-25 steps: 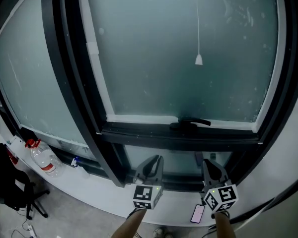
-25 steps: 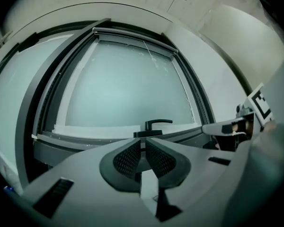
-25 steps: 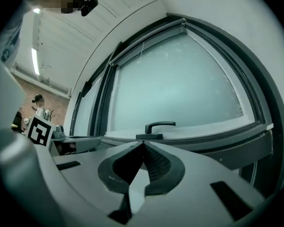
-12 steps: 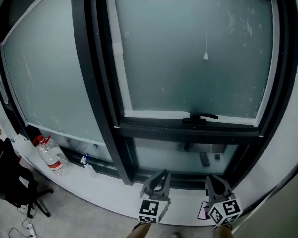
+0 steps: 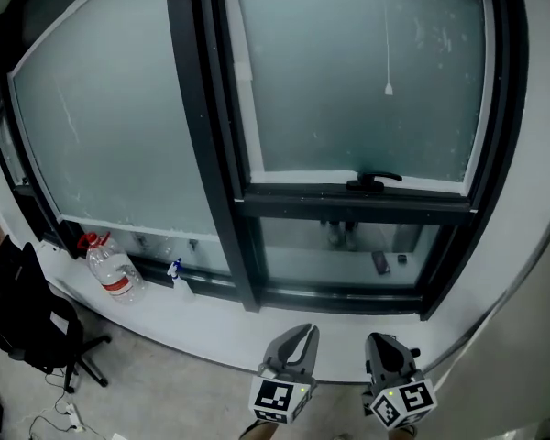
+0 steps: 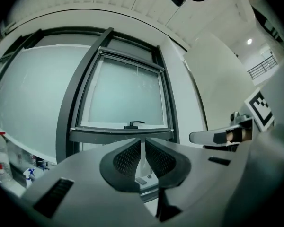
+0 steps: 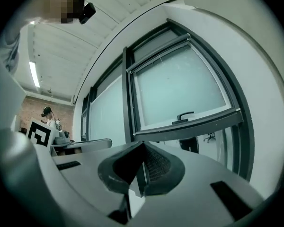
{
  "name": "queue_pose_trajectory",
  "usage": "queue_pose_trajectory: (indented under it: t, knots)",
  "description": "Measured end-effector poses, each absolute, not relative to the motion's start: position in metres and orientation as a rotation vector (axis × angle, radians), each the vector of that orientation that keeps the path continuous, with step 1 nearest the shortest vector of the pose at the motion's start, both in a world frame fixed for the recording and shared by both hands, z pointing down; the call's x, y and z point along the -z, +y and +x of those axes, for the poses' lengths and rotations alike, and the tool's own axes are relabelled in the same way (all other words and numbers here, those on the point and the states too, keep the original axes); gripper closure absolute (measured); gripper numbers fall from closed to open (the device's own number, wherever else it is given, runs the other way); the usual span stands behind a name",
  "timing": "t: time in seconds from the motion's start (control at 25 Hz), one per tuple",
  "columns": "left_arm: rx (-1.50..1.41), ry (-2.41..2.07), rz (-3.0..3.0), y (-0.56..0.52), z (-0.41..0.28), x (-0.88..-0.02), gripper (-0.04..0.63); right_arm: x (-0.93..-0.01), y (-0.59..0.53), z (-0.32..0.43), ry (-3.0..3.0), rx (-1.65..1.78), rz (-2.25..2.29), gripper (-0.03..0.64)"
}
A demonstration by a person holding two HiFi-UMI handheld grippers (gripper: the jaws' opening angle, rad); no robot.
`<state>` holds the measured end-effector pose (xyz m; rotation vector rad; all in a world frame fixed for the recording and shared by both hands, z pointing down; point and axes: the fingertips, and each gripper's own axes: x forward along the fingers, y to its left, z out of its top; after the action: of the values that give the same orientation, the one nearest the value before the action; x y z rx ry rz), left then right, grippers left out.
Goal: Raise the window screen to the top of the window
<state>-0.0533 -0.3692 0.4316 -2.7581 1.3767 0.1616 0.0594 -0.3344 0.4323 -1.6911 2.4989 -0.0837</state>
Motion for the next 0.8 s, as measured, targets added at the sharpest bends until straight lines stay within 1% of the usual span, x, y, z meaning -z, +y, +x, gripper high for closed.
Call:
queue_pose_trajectory:
  t: [0.16,0.36,0.8]
  knots:
    - [-0.208,1.38,-2.789,-0.33,-0.051,-0.433,0.563,-0.434,-0.289,0.072,2.499,0.072,-1.732,0.609]
    - [-0.242,1.412,-2.792,-0.273,-0.032,-0.432,0.563,-0.438,-0.218,0.12,2.436,0.089,-1.809,0.609]
    - [-0.228,1.425,-2.771,-0.097,0.028,-0.429,0.563,-0.449,-0.034,0.177,2.422,0.115,-1.772,0.609]
